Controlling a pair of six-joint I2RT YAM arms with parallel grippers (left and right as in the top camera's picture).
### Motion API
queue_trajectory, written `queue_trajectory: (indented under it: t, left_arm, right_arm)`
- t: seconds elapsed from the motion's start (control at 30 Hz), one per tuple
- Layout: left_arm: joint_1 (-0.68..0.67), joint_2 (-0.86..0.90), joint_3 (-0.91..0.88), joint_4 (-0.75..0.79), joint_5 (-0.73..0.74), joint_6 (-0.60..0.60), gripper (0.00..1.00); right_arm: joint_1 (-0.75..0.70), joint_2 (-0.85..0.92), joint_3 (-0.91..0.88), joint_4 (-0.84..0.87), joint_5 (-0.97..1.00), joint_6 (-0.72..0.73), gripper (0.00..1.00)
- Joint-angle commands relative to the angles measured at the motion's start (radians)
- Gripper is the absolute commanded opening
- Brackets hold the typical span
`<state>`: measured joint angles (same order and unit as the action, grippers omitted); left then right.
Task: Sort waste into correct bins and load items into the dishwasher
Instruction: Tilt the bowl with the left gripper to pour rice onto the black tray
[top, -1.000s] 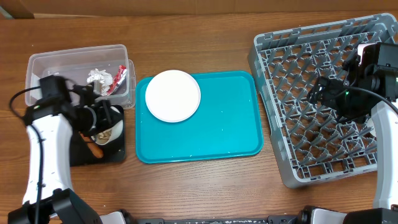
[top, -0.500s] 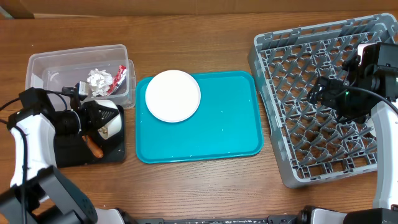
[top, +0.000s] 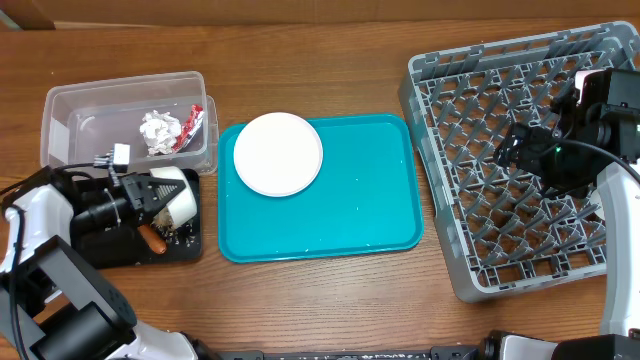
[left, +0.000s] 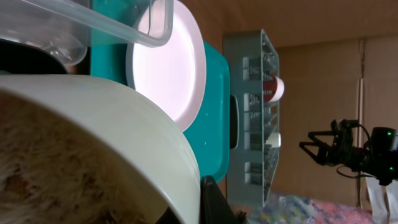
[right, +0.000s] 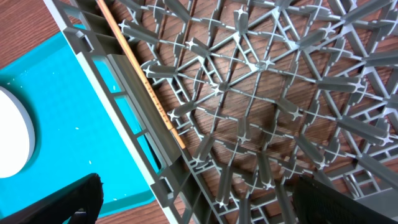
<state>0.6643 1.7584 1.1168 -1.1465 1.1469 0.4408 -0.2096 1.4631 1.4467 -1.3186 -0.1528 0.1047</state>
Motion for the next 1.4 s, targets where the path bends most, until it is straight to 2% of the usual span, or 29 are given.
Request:
queue_trajectory:
  t: [0.0, 0.4, 0.43, 0.5, 0.53, 0.57, 0.6, 0.63, 0.7, 0.87, 1.0, 1.07, 1.13, 1.2, 1.27, 1.33, 1.37]
  left_arm:
    - [0.037, 0.004, -0.003, -0.014, 0.069, 0.061, 0.04]
    - [0.065, 0.004, -0.003, -0.043, 0.116, 0.036, 0.04]
    - [0.065, 0.004, -0.003, -0.055, 0.129, 0.015, 0.04]
    - [0.069, 0.004, -0.003, -0.059, 0.202, 0.066, 0.04]
    - [0.071, 0.006, -0.003, -0.058, 0.219, 0.021, 0.04]
    - [0.072, 0.006, -0.003, -0.05, 0.248, 0.045, 0.04]
    - [0.074, 0.006, -0.003, -0.019, 0.248, 0.031, 0.04]
    - [0.076, 0.011, -0.003, -0.006, 0.249, -0.037, 0.04]
    - [0.077, 0.013, -0.003, -0.004, 0.246, -0.027, 0.04]
    - [0.078, 0.02, -0.004, 0.041, 0.157, -0.105, 0.04]
    - [0.084, 0.02, -0.004, 0.027, 0.161, -0.074, 0.04]
    - [0.084, 0.018, -0.004, 0.014, 0.183, -0.019, 0.04]
    - [0.088, 0.023, -0.004, 0.025, 0.178, -0.067, 0.04]
    - [0.093, 0.022, -0.004, 0.021, 0.175, -0.039, 0.04]
    - [0.103, 0.032, -0.004, 0.073, 0.108, -0.209, 0.04]
    - [0.115, 0.034, -0.004, 0.051, 0.163, -0.146, 0.04]
    - [0.124, 0.034, -0.004, 0.06, 0.157, -0.155, 0.04]
  right_arm:
    - [-0.002, -0.016, 0.023, 0.006, -0.006, 0.0, 1.0]
    - [-0.002, -0.016, 0.023, 0.009, -0.006, 0.0, 1.0]
    - [-0.002, -0.016, 0.023, 0.009, -0.006, 0.0, 1.0]
    - [-0.002, -0.016, 0.023, 0.009, -0.006, 0.0, 1.0]
    - [-0.002, -0.016, 0.023, 0.009, -0.006, 0.0, 1.0]
    - [-0.002, -0.016, 0.023, 0.009, -0.006, 0.0, 1.0]
    - [-0.002, -0.016, 0.023, 0.009, -0.006, 0.0, 1.0]
    - [-0.002, -0.016, 0.023, 0.009, -0.006, 0.0, 1.0]
    - [-0.002, -0.016, 0.023, 0.009, -0.006, 0.0, 1.0]
    - [-0.002, -0.016, 0.023, 0.01, -0.006, 0.0, 1.0]
    - [-0.002, -0.016, 0.023, 0.012, -0.006, 0.0, 1.0]
    - [-0.002, -0.016, 0.023, 0.012, -0.006, 0.0, 1.0]
    - [-0.002, -0.016, 0.023, 0.012, -0.006, 0.0, 1.0]
    - [-0.002, -0.016, 0.023, 0.012, -0.006, 0.0, 1.0]
    - [-0.002, -0.016, 0.023, 0.013, -0.006, 0.0, 1.0]
    - [-0.002, -0.016, 0.023, 0.012, -0.006, 0.0, 1.0]
    - [-0.002, -0.016, 0.023, 0.012, -0.006, 0.0, 1.0]
